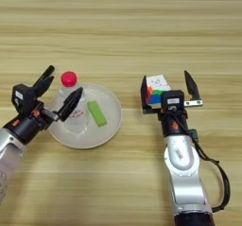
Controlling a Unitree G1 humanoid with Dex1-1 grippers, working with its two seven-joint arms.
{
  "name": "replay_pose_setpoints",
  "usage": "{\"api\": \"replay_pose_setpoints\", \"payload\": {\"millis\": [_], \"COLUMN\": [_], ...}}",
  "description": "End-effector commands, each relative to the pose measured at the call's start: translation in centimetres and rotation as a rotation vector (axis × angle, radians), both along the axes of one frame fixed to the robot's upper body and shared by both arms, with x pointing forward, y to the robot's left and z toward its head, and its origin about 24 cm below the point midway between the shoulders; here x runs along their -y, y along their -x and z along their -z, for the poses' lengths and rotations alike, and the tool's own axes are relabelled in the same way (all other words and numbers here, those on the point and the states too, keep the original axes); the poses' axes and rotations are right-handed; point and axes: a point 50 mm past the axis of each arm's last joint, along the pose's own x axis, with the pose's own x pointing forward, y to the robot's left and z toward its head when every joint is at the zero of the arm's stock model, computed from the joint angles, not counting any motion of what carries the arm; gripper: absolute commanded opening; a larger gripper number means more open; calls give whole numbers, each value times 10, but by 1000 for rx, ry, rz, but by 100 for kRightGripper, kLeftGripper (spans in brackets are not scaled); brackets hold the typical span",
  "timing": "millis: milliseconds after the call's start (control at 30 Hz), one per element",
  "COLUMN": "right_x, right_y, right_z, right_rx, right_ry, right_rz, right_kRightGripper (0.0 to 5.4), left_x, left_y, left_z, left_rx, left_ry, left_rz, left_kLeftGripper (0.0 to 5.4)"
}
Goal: Move the objects on the table
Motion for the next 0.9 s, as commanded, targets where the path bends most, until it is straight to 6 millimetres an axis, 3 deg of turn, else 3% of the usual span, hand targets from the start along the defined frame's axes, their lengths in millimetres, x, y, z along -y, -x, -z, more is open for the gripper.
{"api": "replay_pose_setpoints", "payload": {"millis": [33,433,900], "right_x": [-1,1,3], "right_y": [-3,-3,-2], "right_z": [-2,-2,-2], "right_rx": [12,13,16], "right_ry": [2,3,5], "right_rz": [-3,-1,0], "right_kRightGripper": [540,540,540], "left_x": [-1,3,-27], "left_y": [4,22,-3], "left_z": [-10,-31,-36], "left_rx": [58,190,220], "left_ry": [28,116,66], "left_rz": [19,120,-134], "left_kLeftGripper": [535,535,535]}}
